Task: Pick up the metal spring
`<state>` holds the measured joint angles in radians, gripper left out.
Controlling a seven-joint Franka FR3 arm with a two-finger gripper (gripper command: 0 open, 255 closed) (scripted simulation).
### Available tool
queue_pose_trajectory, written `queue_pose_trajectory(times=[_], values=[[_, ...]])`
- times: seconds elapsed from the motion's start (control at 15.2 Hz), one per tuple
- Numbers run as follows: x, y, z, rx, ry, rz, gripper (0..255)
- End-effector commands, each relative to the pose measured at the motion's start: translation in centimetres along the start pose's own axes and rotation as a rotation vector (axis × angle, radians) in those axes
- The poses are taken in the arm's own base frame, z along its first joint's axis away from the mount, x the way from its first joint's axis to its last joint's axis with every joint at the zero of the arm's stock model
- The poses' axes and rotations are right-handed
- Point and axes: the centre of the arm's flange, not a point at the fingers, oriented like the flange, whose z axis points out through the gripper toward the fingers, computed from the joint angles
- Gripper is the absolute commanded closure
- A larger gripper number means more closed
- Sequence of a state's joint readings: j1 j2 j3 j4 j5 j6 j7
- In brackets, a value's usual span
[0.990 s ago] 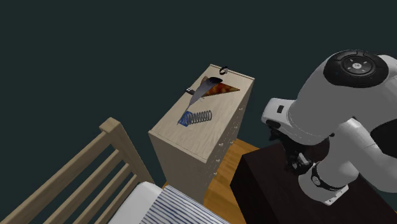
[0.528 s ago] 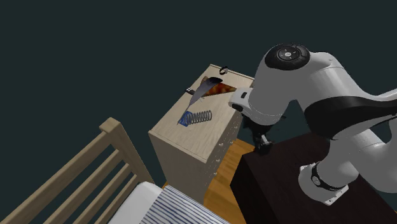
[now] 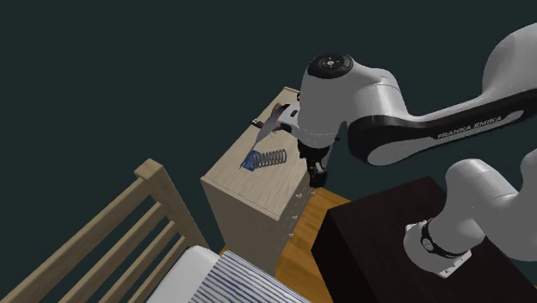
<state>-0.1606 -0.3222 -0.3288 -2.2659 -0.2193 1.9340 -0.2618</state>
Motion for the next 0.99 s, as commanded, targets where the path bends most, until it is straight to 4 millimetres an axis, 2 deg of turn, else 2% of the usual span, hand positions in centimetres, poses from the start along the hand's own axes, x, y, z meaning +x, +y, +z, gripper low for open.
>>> queue_pose_trajectory(times=[0.0,0.66,0.92], values=[[1.2,2.2,1.0,0.001,0.008,0.004,0],[7.2,12.9,5.4,0.013,0.045,0.022,0],[7.5,13.1,7.1,0.014,0.046,0.023,0]])
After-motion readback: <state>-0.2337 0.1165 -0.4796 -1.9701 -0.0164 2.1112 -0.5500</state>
